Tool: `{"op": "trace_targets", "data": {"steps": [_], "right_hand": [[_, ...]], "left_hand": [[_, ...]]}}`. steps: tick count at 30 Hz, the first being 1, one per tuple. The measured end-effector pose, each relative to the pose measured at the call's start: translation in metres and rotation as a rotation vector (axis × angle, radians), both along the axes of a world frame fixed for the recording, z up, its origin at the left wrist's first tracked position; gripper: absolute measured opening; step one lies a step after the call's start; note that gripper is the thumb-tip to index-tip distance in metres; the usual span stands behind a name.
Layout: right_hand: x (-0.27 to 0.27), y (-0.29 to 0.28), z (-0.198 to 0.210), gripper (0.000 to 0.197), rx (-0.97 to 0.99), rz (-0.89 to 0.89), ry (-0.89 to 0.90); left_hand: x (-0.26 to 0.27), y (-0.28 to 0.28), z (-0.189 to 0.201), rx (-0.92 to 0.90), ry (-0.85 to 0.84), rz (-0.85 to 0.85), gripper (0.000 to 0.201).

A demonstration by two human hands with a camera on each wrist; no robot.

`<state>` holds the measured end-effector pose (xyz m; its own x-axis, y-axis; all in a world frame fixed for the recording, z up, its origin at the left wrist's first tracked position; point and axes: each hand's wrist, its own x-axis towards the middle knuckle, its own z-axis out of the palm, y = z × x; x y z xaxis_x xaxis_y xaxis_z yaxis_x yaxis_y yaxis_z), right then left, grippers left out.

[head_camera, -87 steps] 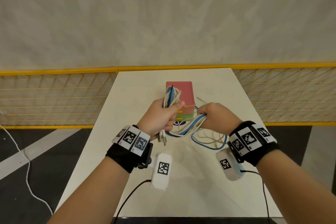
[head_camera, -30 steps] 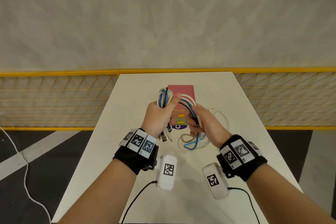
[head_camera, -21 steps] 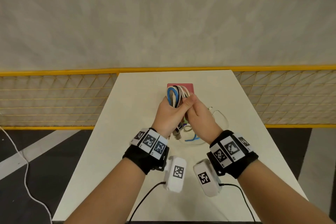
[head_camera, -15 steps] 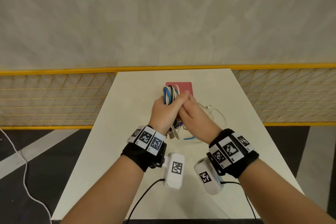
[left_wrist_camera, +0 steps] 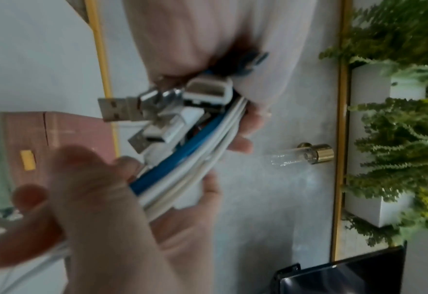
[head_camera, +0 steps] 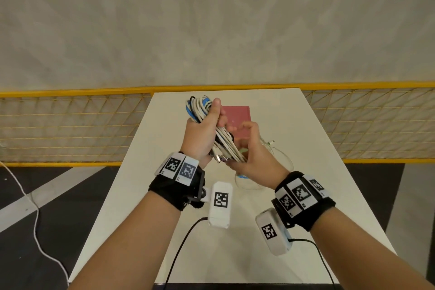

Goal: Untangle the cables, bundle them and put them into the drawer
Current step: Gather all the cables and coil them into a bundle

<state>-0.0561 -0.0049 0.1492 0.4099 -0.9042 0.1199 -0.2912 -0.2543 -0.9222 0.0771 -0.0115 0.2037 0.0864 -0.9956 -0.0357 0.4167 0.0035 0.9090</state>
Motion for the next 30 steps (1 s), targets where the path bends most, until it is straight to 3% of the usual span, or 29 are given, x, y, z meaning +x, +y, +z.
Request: {"op": "trace_targets", "data": {"steps": [2,7,13,17,21,25,30], "right_hand": [[0.001,-0.005,-0.010,0.046,-0.003,-0.008,0.104],[-0.012,-0.022,-0.027,0.005,0.024,-0.018,0.373],[-0.021,-0.041,-0.010,0.015,-0.056,-0.248,0.450],[-0.011,-0.044,0.005,0.026,-0.140,-0.301,0.408],[-0.004,-0.047,0.014,0.035,-0.196,-0.290,0.371],[-0.004,-0.045,0.019,0.042,-0.162,-0.221,0.253],[-0.010,-0.043,0.026,0.045,-0.168,-0.167,0.152]], "left_hand": [[0.001,0.000,0.006,-0.034,0.069,-0.052,0.035],[0.014,0.005,0.018,-0.126,-0.097,-0.231,0.037],[0.017,0.010,0.005,-0.006,-0.398,-0.398,0.034],[0.006,0.013,-0.006,0.070,-0.539,-0.299,0.019],[0.005,0.004,-0.018,0.043,-0.784,-0.232,0.032],[0.009,-0.003,-0.019,0.022,-0.856,-0.269,0.049],[0.008,-0.004,-0.022,-0.038,-0.929,-0.231,0.036]]}}
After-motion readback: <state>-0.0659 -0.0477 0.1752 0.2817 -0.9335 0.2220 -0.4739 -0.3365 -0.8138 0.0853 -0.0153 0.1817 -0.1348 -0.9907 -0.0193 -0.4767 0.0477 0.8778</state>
